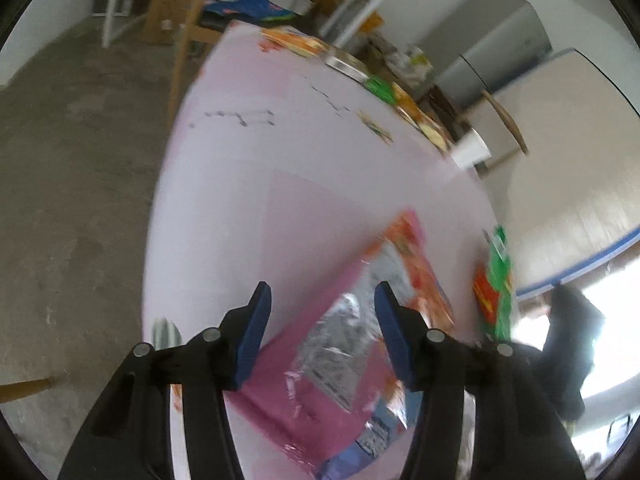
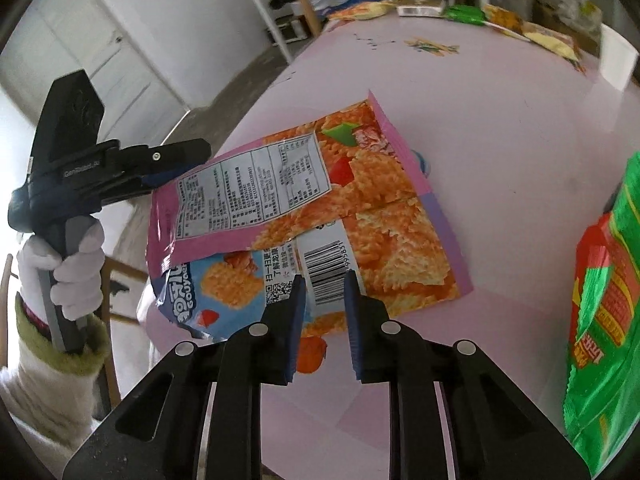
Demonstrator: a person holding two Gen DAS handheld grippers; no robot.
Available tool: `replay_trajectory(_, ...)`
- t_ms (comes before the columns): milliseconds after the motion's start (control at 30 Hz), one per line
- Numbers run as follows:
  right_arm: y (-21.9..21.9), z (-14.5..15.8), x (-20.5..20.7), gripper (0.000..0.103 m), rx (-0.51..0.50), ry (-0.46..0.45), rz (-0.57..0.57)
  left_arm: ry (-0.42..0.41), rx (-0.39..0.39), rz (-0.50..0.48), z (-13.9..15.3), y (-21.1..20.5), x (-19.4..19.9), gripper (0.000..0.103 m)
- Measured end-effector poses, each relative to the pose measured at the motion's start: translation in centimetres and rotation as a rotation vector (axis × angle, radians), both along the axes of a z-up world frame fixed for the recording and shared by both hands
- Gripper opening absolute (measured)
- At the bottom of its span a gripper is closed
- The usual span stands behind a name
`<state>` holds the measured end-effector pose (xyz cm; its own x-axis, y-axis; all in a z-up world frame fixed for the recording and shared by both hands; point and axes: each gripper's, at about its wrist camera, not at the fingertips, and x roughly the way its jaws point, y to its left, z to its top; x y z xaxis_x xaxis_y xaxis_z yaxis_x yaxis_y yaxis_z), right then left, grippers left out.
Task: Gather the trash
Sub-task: 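Grasp the pink-orange snack bag with the left gripper and lift it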
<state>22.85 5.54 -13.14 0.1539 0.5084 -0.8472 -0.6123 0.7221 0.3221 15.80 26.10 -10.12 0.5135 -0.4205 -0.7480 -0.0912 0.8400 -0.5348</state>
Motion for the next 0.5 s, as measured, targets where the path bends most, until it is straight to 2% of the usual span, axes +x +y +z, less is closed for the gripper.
replay_trajectory(33,-0.1,0.1,0.0,0.019,-0.001,-0.001,0.015,0.004,-0.015,-0.017,0.1,-0.2,-0.4,0.052)
replay_trajectory(167,-0.6,0.3,-0.5,0.019,-0.021,-0.017,0.073,0.025,-0.182,-0.156,0.1,-1.2,-3.6,0.051)
replay_trajectory(233,-1.0,0.4,-0.9,0.019,-0.024,-0.023,0.103,0.031,-0.225,-0.207,-0.1,-1.6,-4.5,0.052)
replay_trajectory(367,-1.4,0.4,-1.0,0.019,-0.007,-0.014,0.139,0.101,-0.137,-0.159,-1.5,-2.1,-4.3,0.051)
replay_trajectory(500,-1.1,0.5,-1.6,0.019,-0.036,-0.065,0.167,0.097,-0.157,-0.162,-1.6,-3.0,-3.3,0.051)
